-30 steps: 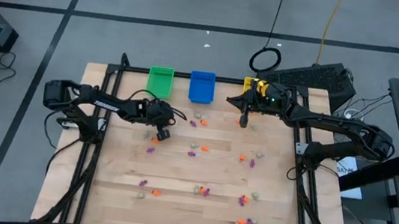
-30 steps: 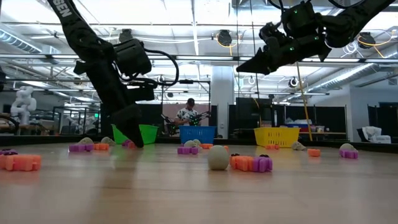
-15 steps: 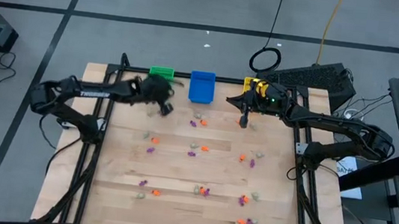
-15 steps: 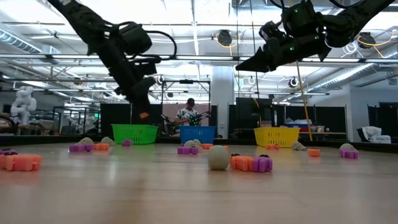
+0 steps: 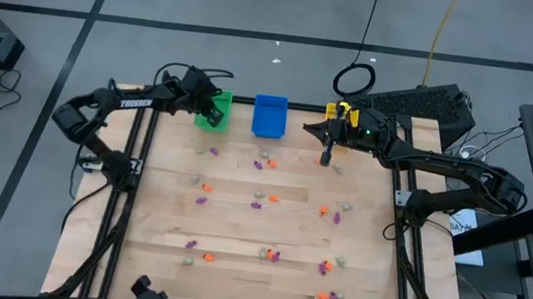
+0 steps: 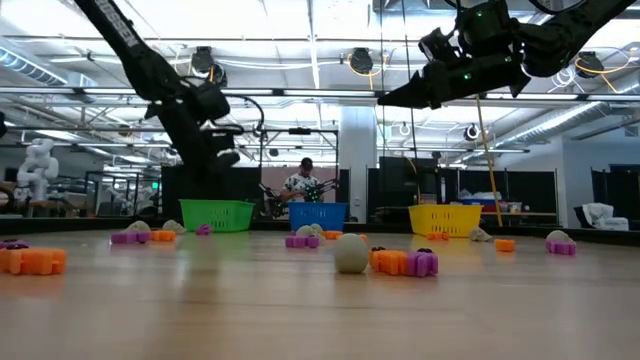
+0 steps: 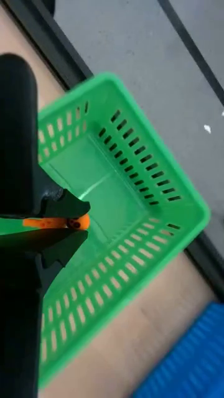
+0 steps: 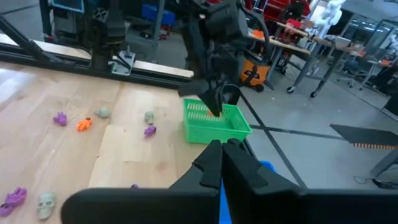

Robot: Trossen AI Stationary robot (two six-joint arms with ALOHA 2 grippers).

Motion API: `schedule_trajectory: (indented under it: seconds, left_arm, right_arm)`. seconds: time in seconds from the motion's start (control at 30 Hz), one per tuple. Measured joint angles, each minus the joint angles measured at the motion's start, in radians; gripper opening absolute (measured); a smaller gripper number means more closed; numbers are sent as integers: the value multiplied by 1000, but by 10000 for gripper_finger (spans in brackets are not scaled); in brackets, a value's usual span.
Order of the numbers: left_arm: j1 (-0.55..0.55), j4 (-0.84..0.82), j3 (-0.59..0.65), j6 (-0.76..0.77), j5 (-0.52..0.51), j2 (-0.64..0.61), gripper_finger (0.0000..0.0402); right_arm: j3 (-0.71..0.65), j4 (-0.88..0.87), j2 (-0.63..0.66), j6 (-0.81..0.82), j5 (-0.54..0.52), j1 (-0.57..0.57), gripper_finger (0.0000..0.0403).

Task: Sort Halloween decoration
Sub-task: Put the orange skeleton toy into the green bin, then put the white skull toy into the blue bin

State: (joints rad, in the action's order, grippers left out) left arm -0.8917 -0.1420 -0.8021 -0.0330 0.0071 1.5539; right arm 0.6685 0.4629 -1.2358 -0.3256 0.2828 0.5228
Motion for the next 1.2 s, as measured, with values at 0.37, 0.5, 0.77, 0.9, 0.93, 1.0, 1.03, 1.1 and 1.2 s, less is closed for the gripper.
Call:
schedule_trajectory:
  seconds: [0.37,0.5,0.77,0.9,0.93,1.0,1.03,1.1,1.2]
  left_arm:
    - [2,50,-8,-35,-18,80,32]
    - [5,77,-9,-28,-32,57,84]
    - [26,78,-7,-40,-37,18,104]
    - [43,172,45,-26,-38,-45,60]
    - [52,211,69,-24,-39,-63,49]
    - [74,298,121,-8,-39,-97,27]
    - [87,346,150,-4,-39,-114,17]
    - [112,442,207,-2,-39,-144,5]
    - [146,588,284,-1,-39,-174,6]
  right_arm:
    - [0,-30,0,94,-77,-1,0]
    - [0,-62,0,108,-102,-1,0]
    - [0,-53,0,106,-103,-14,0]
    - [0,-25,0,114,-105,-18,10]
    - [0,-23,0,122,-106,-20,16]
    - [0,-27,0,130,-105,-28,32]
    - [0,-30,-2,131,-105,-36,41]
    - [0,-29,-19,144,-104,-53,61]
    - [9,-34,-63,177,-104,-77,90]
